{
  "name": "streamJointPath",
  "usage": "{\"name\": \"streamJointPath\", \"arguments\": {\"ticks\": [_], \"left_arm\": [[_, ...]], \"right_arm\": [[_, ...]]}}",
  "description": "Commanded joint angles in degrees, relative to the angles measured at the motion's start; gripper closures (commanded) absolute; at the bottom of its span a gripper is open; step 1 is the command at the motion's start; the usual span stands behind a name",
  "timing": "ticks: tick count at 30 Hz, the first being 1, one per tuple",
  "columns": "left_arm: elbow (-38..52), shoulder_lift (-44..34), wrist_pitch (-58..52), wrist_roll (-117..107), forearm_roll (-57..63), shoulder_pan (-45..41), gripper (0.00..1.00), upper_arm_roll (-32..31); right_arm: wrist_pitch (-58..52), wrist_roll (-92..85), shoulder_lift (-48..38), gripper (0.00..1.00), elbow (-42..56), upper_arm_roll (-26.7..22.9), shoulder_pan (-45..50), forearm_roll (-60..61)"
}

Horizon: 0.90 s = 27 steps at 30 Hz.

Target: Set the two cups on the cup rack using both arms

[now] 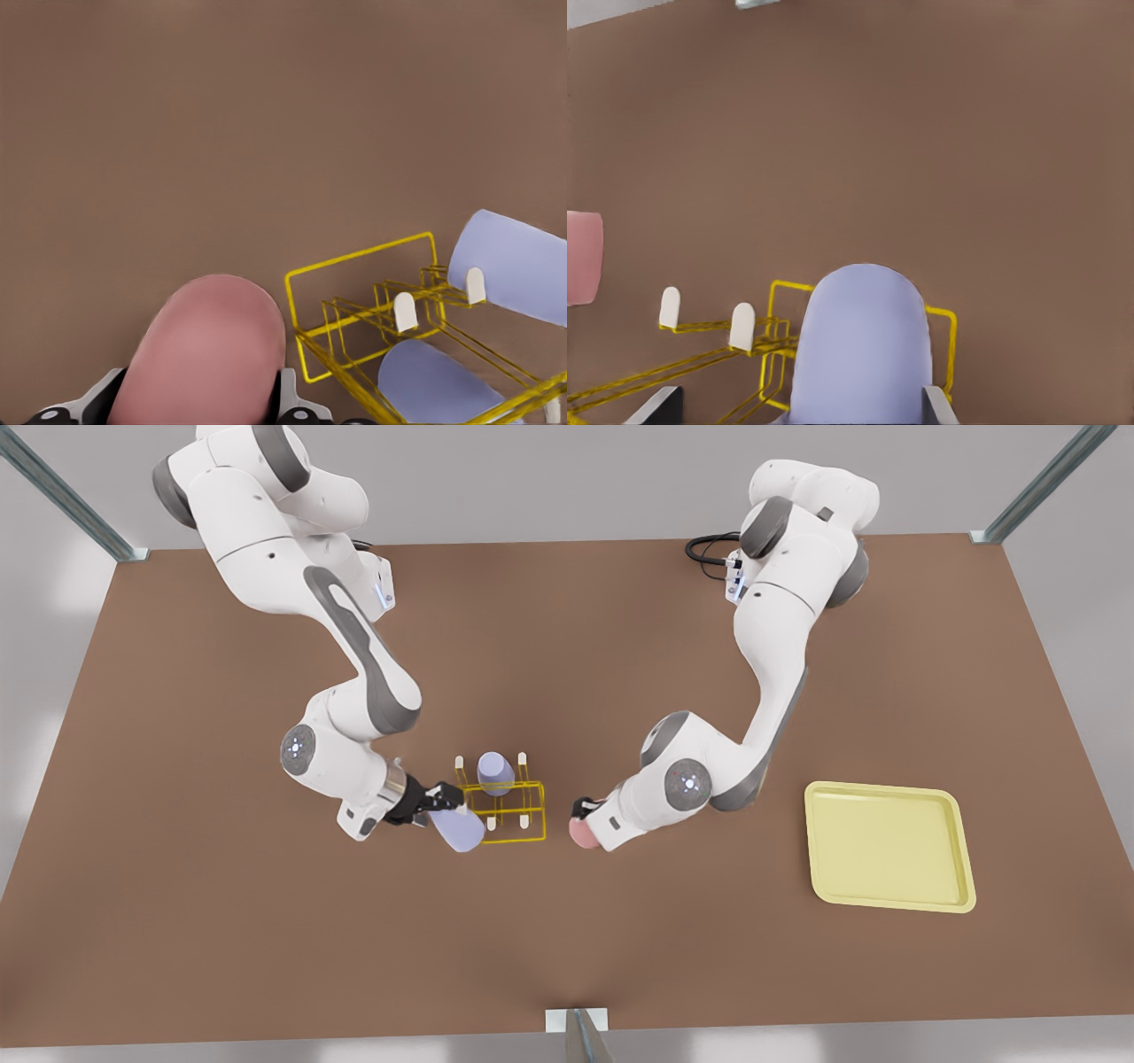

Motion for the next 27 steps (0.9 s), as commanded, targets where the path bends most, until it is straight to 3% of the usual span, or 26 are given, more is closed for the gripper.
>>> {"name": "streamJointPath", "arguments": {"ticks": [1,3,5,8,10,16,27], "left_arm": [[0.4,0.2,10.3,-43.1,0.1,-0.3,0.18,0.1],[0.5,0.4,12.6,-43.1,0.1,-0.4,0.18,0.1],[0.6,0.4,13.4,-43.3,0.1,-1.2,0.18,-0.3],[0.6,0.0,12.0,-43.7,-0.1,-1.9,0.18,-1.3],[0.6,0.1,12.4,-43.7,0.0,-2.5,0.18,-1.2],[0.6,1.7,15.9,-43.7,0.2,-4.6,0.18,-0.9],[0.4,3.4,14.4,-45.2,0.3,-7.6,0.18,-1.0]], "right_arm": [[-5.7,0.3,-0.1,0.00,3.4,-0.4,-0.7,0.1],[-15.9,0.2,-0.2,0.00,9.9,-0.6,-4.7,-1.5],[-22.6,-1.0,-0.5,0.00,14.1,-0.7,-9.6,-12.3],[-26.4,-12.3,-0.8,0.00,14.3,-10.0,-13.1,-22.8],[-30.8,-13.0,-2.9,0.00,15.5,-12.3,-13.4,-23.6],[-41.0,-9.7,-21.8,0.00,7.6,-12.6,-13.8,-23.0],[-41.4,-8.7,-19.8,0.00,7.6,-12.1,-12.3,-23.7]]}}
